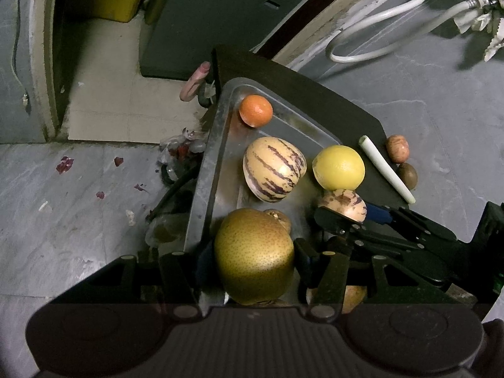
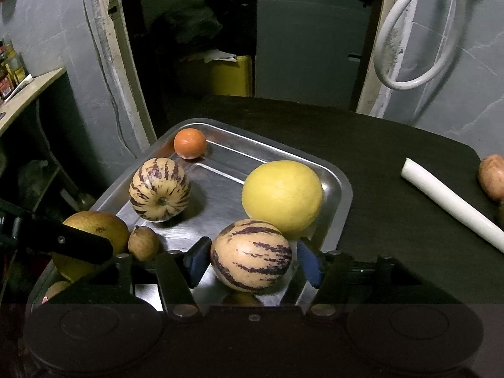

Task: Organize fruits
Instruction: 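Lower the pear and pepino into the tray and open both tools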

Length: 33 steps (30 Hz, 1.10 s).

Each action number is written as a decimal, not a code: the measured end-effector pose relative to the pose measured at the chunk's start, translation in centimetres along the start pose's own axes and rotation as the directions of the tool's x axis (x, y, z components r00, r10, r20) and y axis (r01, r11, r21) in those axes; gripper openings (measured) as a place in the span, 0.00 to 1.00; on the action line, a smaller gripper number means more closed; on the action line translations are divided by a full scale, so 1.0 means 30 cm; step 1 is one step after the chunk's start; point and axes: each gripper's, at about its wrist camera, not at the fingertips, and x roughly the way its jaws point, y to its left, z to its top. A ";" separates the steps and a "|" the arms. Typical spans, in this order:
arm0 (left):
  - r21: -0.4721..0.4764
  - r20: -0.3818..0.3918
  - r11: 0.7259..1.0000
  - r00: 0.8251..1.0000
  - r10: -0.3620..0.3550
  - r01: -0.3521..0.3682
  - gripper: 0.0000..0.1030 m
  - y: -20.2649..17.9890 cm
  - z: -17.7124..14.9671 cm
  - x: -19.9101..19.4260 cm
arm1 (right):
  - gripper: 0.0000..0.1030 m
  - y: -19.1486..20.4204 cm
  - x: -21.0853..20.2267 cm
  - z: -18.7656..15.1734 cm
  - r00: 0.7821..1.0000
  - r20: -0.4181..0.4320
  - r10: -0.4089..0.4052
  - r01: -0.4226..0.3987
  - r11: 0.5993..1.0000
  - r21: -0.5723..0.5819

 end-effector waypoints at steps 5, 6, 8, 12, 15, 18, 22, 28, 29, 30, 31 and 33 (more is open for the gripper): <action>0.003 0.011 1.000 1.000 0.001 -0.001 0.61 -0.007 0.001 -0.015 | 0.64 -0.008 -0.016 -0.006 1.000 0.005 -0.005 0.005 1.000 0.006; 0.002 0.012 1.000 1.000 -0.001 0.001 0.62 -0.007 0.002 -0.017 | 0.65 -0.008 -0.016 -0.005 1.000 0.006 -0.006 0.006 1.000 0.007; 0.004 0.012 1.000 1.000 0.001 -0.001 0.62 -0.007 0.005 -0.022 | 0.66 -0.009 -0.022 -0.005 1.000 0.009 -0.007 0.007 1.000 0.010; 0.003 0.018 1.000 1.000 0.002 -0.002 0.65 -0.007 0.002 -0.033 | 0.70 -0.008 -0.031 -0.007 1.000 0.013 -0.009 0.009 1.000 0.012; 0.006 0.022 1.000 1.000 0.001 -0.001 0.67 -0.010 0.000 -0.038 | 0.73 -0.004 -0.033 -0.009 1.000 0.012 -0.006 0.006 1.000 0.006; 0.007 0.024 1.000 1.000 0.001 -0.001 0.67 -0.012 -0.003 -0.045 | 0.73 0.004 -0.034 -0.010 1.000 0.010 -0.008 0.008 1.000 -0.002; 0.013 0.027 1.000 1.000 0.001 -0.001 0.70 -0.015 -0.005 -0.053 | 0.74 0.006 -0.038 -0.011 1.000 0.011 -0.007 0.007 1.000 -0.002; 0.023 0.044 1.000 0.999 0.003 -0.004 0.72 -0.018 -0.007 -0.079 | 0.77 0.008 -0.045 -0.014 1.000 0.015 -0.010 0.010 1.000 -0.006; 0.022 0.046 1.000 0.999 0.005 -0.006 0.72 -0.018 -0.008 -0.080 | 0.77 0.008 -0.046 -0.014 1.000 0.015 -0.010 0.011 1.000 -0.004; 0.022 0.049 1.000 0.999 0.006 -0.007 0.73 -0.017 -0.008 -0.084 | 0.77 0.008 -0.047 -0.015 1.000 0.016 -0.010 0.011 1.000 -0.004; 0.022 0.051 1.000 0.999 0.007 -0.008 0.73 -0.017 -0.007 -0.086 | 0.78 0.009 -0.049 -0.016 1.000 0.017 -0.011 0.011 1.000 -0.003; 0.023 0.058 1.000 0.998 0.008 -0.010 0.75 -0.019 -0.008 -0.092 | 0.78 0.012 -0.051 -0.017 1.000 0.019 -0.012 0.013 1.000 -0.003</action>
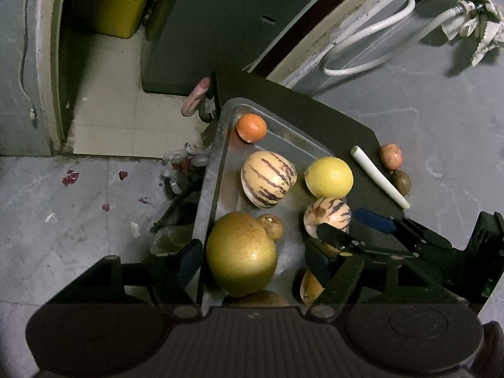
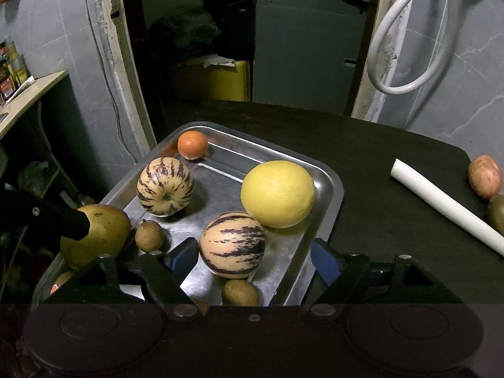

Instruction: Organize fruits

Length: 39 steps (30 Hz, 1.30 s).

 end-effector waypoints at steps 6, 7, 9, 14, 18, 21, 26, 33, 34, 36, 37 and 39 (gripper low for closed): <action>0.020 0.020 1.000 1.000 -0.004 0.003 0.84 -0.012 -0.003 -0.022 | 0.82 -0.001 -0.003 -0.003 1.000 0.001 -0.001 0.001 1.000 0.001; 0.023 0.021 1.000 1.000 -0.004 0.003 0.85 -0.014 -0.003 -0.025 | 0.83 -0.001 -0.005 -0.005 1.000 0.000 -0.002 0.002 1.000 0.001; 0.030 0.027 1.000 1.000 -0.004 0.003 0.87 -0.020 -0.004 -0.030 | 0.83 -0.002 -0.006 -0.006 1.000 0.000 -0.002 0.002 1.000 0.003; 0.042 0.038 0.999 0.999 -0.001 0.000 0.91 -0.030 -0.007 -0.042 | 0.84 -0.007 -0.013 -0.012 1.000 0.003 -0.005 0.004 1.000 0.010; 0.053 0.051 0.999 0.999 0.004 -0.007 0.96 -0.041 -0.007 -0.048 | 0.85 -0.009 -0.015 -0.015 1.000 0.006 -0.006 0.006 1.000 0.017; 0.054 0.060 0.998 0.998 0.011 -0.014 0.98 -0.044 -0.006 -0.058 | 0.86 -0.011 -0.022 -0.020 1.000 0.011 -0.009 0.009 1.000 0.026; 0.040 0.079 0.999 0.997 0.000 -0.004 0.99 -0.044 -0.003 -0.075 | 0.88 -0.023 -0.042 -0.037 1.000 0.023 -0.020 0.019 0.998 0.060; 0.052 0.127 0.997 0.991 0.046 -0.053 0.99 -0.047 -0.010 -0.101 | 0.92 -0.035 -0.075 -0.068 0.998 0.040 -0.039 0.034 0.992 0.121; 0.056 0.136 0.996 0.989 0.055 -0.063 0.99 -0.047 -0.012 -0.105 | 0.92 -0.036 -0.080 -0.073 0.998 0.042 -0.041 0.036 0.991 0.127; 0.066 0.153 0.994 0.986 0.071 -0.082 0.99 -0.047 -0.018 -0.113 | 0.93 -0.036 -0.088 -0.083 0.998 0.046 -0.048 0.041 0.989 0.139; 0.072 0.162 0.993 0.984 0.077 -0.090 0.99 -0.048 -0.020 -0.117 | 0.93 -0.036 -0.093 -0.087 0.997 0.048 -0.052 0.045 0.988 0.146; 0.081 0.179 0.991 0.980 0.089 -0.105 0.99 -0.048 -0.028 -0.127 | 0.94 -0.036 -0.109 -0.095 0.996 0.058 -0.060 0.050 0.985 0.166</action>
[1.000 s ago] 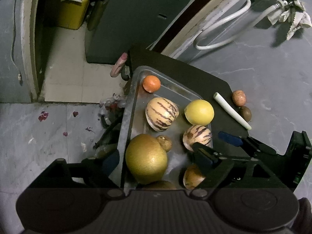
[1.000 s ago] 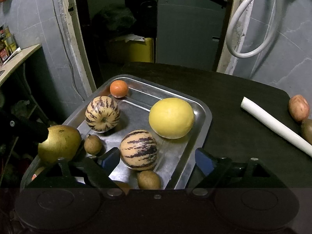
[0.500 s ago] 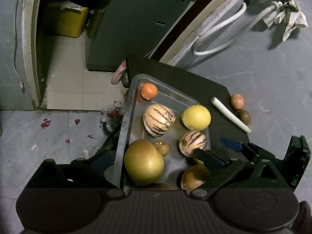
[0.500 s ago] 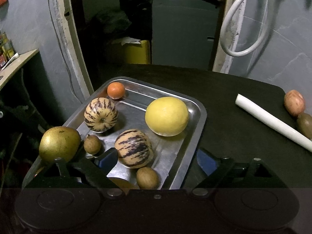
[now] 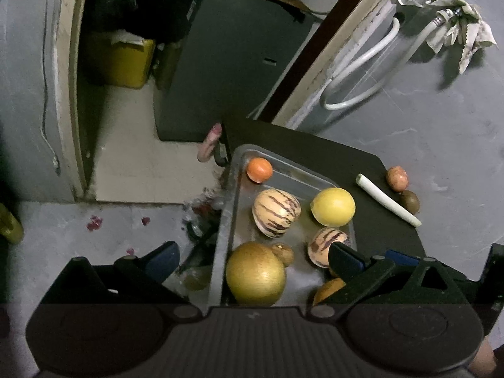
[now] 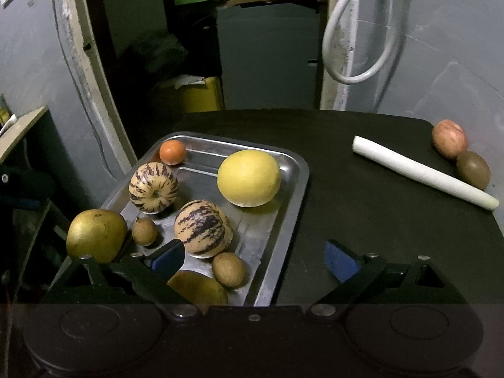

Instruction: Organize fruits

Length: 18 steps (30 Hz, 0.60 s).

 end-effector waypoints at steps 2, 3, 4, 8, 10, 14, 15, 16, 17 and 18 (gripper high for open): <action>0.011 0.020 1.000 1.000 0.016 -0.017 0.99 -0.003 -0.006 -0.010 | 0.95 -0.002 -0.020 -0.008 1.000 0.017 -0.009 0.009 1.000 0.022; 0.017 0.031 0.999 0.999 0.026 -0.027 0.99 -0.005 -0.011 -0.016 | 0.96 -0.004 -0.029 -0.010 1.000 0.025 -0.015 0.015 0.999 0.032; 0.025 0.047 0.999 0.998 0.038 -0.040 0.99 -0.007 -0.018 -0.024 | 0.96 -0.005 -0.040 -0.014 0.999 0.037 -0.023 0.021 0.999 0.043; 0.047 0.090 0.996 0.994 0.069 -0.074 0.99 -0.017 -0.044 -0.045 | 0.97 -0.007 -0.097 -0.031 0.995 0.085 -0.052 0.045 0.996 0.080; 0.058 0.107 0.995 0.992 0.072 -0.078 0.99 -0.026 -0.061 -0.056 | 0.98 -0.008 -0.124 -0.040 0.992 0.105 -0.068 0.058 0.994 0.097; 0.090 0.141 0.993 0.988 0.061 -0.074 0.99 -0.052 -0.098 -0.086 | 0.98 -0.009 -0.188 -0.065 0.986 0.143 -0.090 0.072 0.990 0.124; 0.093 0.147 0.993 0.987 0.061 -0.075 0.99 -0.058 -0.108 -0.094 | 0.99 -0.010 -0.204 -0.072 0.984 0.153 -0.096 0.077 0.989 0.129; 0.093 0.152 0.993 0.987 0.059 -0.074 0.99 -0.064 -0.118 -0.102 | 0.99 -0.011 -0.218 -0.079 0.982 0.161 -0.102 0.081 0.988 0.134; 0.092 0.157 0.993 0.986 0.057 -0.072 0.99 -0.067 -0.128 -0.112 | 0.99 -0.012 -0.234 -0.085 0.980 0.169 -0.106 0.083 0.987 0.138; 0.092 0.165 0.993 0.985 0.055 -0.070 0.99 -0.074 -0.139 -0.121 | 0.99 -0.014 -0.252 -0.092 0.978 0.180 -0.110 0.085 0.986 0.143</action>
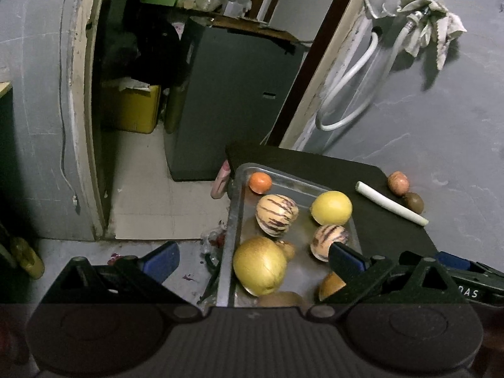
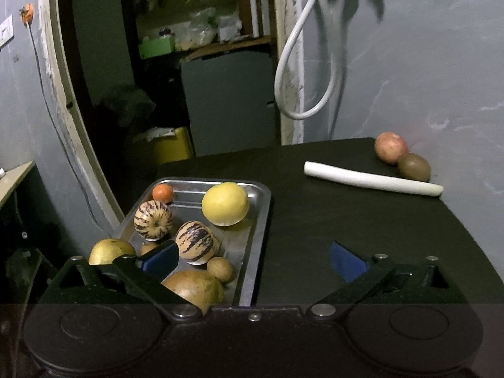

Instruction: Organize fruits

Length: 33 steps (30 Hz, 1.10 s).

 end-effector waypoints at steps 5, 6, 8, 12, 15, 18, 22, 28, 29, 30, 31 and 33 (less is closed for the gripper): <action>0.018 0.037 1.000 0.999 0.013 -0.014 0.99 -0.040 -0.044 -0.058 | 0.99 -0.026 -0.085 -0.028 0.999 0.045 -0.002 0.001 1.000 0.021; 0.023 0.046 1.000 0.999 0.020 -0.021 0.99 -0.051 -0.056 -0.074 | 0.99 -0.033 -0.101 -0.036 0.999 0.053 -0.002 0.000 1.000 0.027; 0.028 0.057 0.999 0.998 0.029 -0.031 0.99 -0.069 -0.079 -0.103 | 0.99 -0.048 -0.132 -0.054 0.998 0.065 0.001 -0.004 0.999 0.038; 0.010 0.080 0.999 0.996 0.045 -0.046 0.99 -0.114 -0.137 -0.173 | 0.99 -0.072 -0.208 -0.093 0.996 0.084 0.015 -0.019 0.999 0.044; 0.008 0.097 0.998 0.993 0.060 -0.061 0.99 -0.153 -0.182 -0.227 | 0.99 -0.099 -0.270 -0.119 0.994 0.101 0.031 -0.035 0.998 0.042; -0.003 0.105 0.997 0.992 0.075 -0.075 0.99 -0.200 -0.232 -0.289 | 0.99 -0.128 -0.336 -0.139 0.992 0.118 0.051 -0.056 0.998 0.039; -0.022 0.121 0.995 0.987 0.104 -0.102 0.99 -0.260 -0.286 -0.363 | 0.99 -0.169 -0.432 -0.169 0.985 0.157 0.065 -0.069 0.997 0.020; -0.038 0.173 0.989 0.974 0.147 -0.142 0.99 -0.353 -0.381 -0.466 | 0.99 -0.240 -0.572 -0.229 0.976 0.200 0.086 -0.091 0.996 0.017; -0.045 0.177 0.989 0.973 0.150 -0.144 0.99 -0.366 -0.398 -0.480 | 0.99 -0.252 -0.596 -0.241 0.975 0.205 0.089 -0.094 0.996 0.013; -0.051 0.182 0.988 0.972 0.151 -0.144 0.99 -0.377 -0.413 -0.491 | 0.99 -0.265 -0.619 -0.251 0.974 0.209 0.091 -0.095 0.995 0.010; -0.055 0.190 0.988 0.970 0.154 -0.146 0.99 -0.393 -0.435 -0.506 | 0.99 -0.279 -0.642 -0.262 0.973 0.213 0.094 -0.098 0.995 0.008; -0.058 0.198 0.987 0.967 0.162 -0.153 0.99 -0.422 -0.469 -0.526 | 0.99 -0.302 -0.680 -0.281 0.971 0.220 0.098 -0.101 0.995 0.003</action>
